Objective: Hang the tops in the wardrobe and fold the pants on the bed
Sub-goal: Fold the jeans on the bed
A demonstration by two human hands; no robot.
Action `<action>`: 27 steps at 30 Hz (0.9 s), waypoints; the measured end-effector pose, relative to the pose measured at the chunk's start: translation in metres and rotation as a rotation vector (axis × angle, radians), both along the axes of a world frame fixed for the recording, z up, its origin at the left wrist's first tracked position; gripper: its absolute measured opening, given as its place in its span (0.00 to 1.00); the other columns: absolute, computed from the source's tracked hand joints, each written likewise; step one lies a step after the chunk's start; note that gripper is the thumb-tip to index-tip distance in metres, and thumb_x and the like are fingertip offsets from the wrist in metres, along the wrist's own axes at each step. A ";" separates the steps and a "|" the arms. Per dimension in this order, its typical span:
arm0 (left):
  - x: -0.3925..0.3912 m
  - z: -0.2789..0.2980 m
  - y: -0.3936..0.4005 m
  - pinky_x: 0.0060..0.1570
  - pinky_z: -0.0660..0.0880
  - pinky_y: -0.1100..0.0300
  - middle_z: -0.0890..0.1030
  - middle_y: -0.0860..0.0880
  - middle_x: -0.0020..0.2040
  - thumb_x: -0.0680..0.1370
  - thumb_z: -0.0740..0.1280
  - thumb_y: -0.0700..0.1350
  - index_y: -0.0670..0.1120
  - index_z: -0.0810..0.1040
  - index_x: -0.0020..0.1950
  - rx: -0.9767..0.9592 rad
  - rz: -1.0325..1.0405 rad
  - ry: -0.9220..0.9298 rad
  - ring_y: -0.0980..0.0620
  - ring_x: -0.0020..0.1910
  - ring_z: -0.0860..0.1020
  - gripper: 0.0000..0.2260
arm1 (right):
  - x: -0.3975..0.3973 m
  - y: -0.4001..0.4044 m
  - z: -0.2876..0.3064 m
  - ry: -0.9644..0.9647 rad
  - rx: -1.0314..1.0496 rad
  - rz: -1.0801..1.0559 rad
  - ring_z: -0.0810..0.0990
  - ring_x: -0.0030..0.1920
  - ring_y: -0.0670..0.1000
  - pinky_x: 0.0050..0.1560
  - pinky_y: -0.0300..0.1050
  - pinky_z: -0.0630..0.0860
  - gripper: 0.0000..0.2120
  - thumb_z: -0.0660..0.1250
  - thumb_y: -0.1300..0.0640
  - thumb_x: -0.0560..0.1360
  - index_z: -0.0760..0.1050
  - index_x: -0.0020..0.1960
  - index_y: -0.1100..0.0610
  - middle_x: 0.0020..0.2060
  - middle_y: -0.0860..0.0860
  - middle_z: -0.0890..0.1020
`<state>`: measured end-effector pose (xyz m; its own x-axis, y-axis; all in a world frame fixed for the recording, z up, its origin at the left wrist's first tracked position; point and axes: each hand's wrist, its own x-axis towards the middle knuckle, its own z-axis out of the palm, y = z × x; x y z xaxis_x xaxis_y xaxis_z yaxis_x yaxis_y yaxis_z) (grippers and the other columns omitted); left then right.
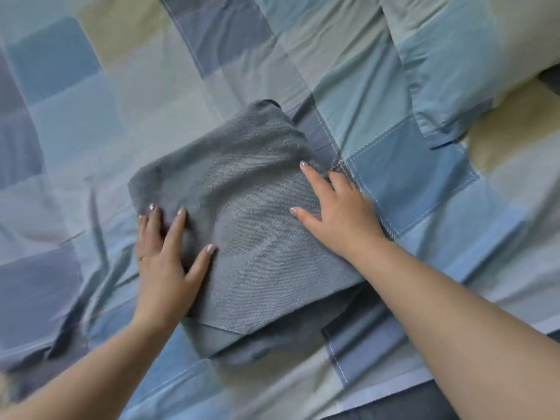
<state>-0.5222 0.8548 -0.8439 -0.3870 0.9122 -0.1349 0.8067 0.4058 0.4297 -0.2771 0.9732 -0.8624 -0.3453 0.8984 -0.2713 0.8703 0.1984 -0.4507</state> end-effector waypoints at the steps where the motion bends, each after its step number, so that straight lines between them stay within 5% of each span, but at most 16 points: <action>1: 0.002 -0.002 -0.011 0.73 0.46 0.59 0.50 0.46 0.79 0.71 0.65 0.60 0.53 0.62 0.75 0.008 0.077 -0.087 0.55 0.77 0.47 0.34 | 0.002 0.002 -0.001 0.068 -0.021 -0.010 0.70 0.63 0.55 0.59 0.52 0.71 0.35 0.59 0.36 0.75 0.46 0.76 0.39 0.67 0.54 0.65; 4: 0.006 -0.004 -0.026 0.70 0.49 0.63 0.54 0.46 0.78 0.70 0.71 0.56 0.55 0.58 0.76 -0.012 0.276 -0.281 0.58 0.75 0.52 0.38 | 0.007 0.006 0.001 0.157 -0.185 0.012 0.71 0.63 0.55 0.59 0.51 0.73 0.37 0.64 0.35 0.71 0.45 0.72 0.31 0.67 0.50 0.63; 9: -0.008 0.011 -0.026 0.70 0.55 0.61 0.61 0.46 0.73 0.60 0.74 0.59 0.55 0.54 0.77 -0.117 0.137 -0.380 0.53 0.72 0.60 0.50 | 0.001 0.008 0.019 0.133 -0.260 0.047 0.71 0.65 0.58 0.63 0.50 0.70 0.42 0.70 0.37 0.68 0.47 0.73 0.30 0.64 0.52 0.67; 13: -0.014 0.041 -0.038 0.68 0.60 0.61 0.64 0.46 0.67 0.64 0.77 0.54 0.59 0.57 0.76 -0.156 0.010 -0.337 0.50 0.68 0.64 0.45 | 0.006 -0.047 0.051 0.126 -0.224 -0.057 0.73 0.59 0.58 0.55 0.48 0.70 0.42 0.71 0.40 0.69 0.49 0.75 0.35 0.51 0.48 0.63; 18: -0.002 0.100 -0.067 0.63 0.62 0.67 0.68 0.50 0.61 0.62 0.73 0.61 0.62 0.64 0.69 -0.167 -0.260 -0.393 0.54 0.63 0.67 0.37 | 0.043 -0.136 0.104 0.141 -0.230 -0.215 0.72 0.59 0.52 0.50 0.42 0.68 0.42 0.71 0.40 0.68 0.50 0.75 0.35 0.51 0.45 0.64; 22: 0.015 0.160 -0.087 0.67 0.60 0.65 0.62 0.54 0.69 0.64 0.72 0.61 0.66 0.61 0.69 -0.165 -0.476 -0.408 0.60 0.67 0.61 0.36 | 0.067 -0.207 0.173 0.195 -0.186 -0.397 0.73 0.61 0.50 0.53 0.40 0.69 0.41 0.72 0.44 0.69 0.53 0.74 0.35 0.56 0.45 0.65; 27: 0.029 0.247 -0.125 0.68 0.54 0.65 0.55 0.51 0.76 0.68 0.74 0.56 0.63 0.59 0.73 -0.127 -0.712 -0.375 0.55 0.73 0.55 0.38 | 0.073 -0.310 0.277 0.186 -0.065 -0.613 0.72 0.61 0.52 0.56 0.43 0.69 0.41 0.73 0.46 0.69 0.54 0.75 0.37 0.58 0.49 0.67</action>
